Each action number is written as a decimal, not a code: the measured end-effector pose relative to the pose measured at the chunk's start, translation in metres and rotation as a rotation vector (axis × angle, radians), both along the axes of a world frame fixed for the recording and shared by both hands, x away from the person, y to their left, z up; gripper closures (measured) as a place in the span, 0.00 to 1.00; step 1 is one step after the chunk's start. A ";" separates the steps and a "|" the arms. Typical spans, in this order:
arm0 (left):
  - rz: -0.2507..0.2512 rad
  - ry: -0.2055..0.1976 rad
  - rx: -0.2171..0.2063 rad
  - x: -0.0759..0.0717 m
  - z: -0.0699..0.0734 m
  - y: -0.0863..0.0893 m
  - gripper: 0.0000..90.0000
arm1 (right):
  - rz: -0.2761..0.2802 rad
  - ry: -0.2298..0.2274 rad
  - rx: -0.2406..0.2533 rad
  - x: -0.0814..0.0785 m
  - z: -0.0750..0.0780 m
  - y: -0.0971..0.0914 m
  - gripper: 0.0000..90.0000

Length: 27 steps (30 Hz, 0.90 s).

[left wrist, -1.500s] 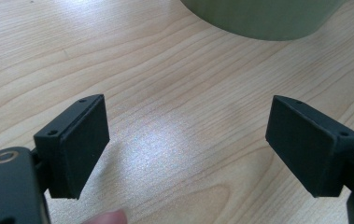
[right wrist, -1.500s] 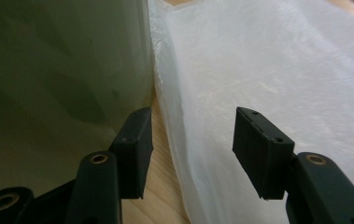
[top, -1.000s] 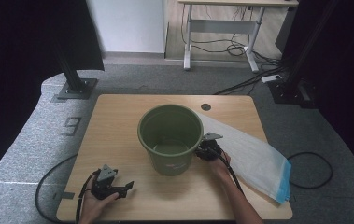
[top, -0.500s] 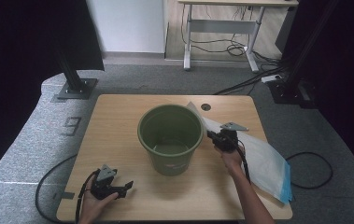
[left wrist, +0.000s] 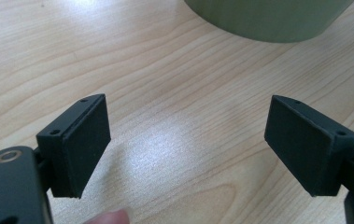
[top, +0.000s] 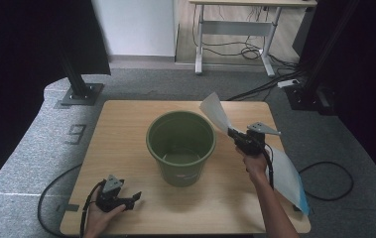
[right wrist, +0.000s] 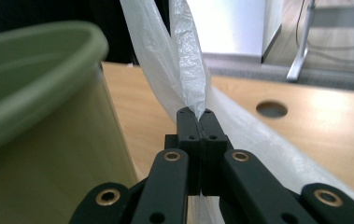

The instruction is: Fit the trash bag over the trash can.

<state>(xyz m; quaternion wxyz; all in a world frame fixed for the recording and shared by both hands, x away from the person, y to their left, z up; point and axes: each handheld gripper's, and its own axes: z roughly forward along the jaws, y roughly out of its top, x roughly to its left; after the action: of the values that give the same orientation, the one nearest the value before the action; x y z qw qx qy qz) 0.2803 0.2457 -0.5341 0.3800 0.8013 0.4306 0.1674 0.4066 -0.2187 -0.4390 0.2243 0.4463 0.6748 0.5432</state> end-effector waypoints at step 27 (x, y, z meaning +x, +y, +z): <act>-0.003 -0.019 -0.074 -0.004 0.012 -0.004 0.16 | 0.107 -0.329 0.082 -0.072 0.133 0.005 0.99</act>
<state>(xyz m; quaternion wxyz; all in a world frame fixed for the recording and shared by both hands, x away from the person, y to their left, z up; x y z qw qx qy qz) 0.2768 0.2413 -0.5223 0.4138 0.7857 0.4316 0.1583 0.3349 -0.2140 -0.3055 0.2839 0.3237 0.6292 0.6471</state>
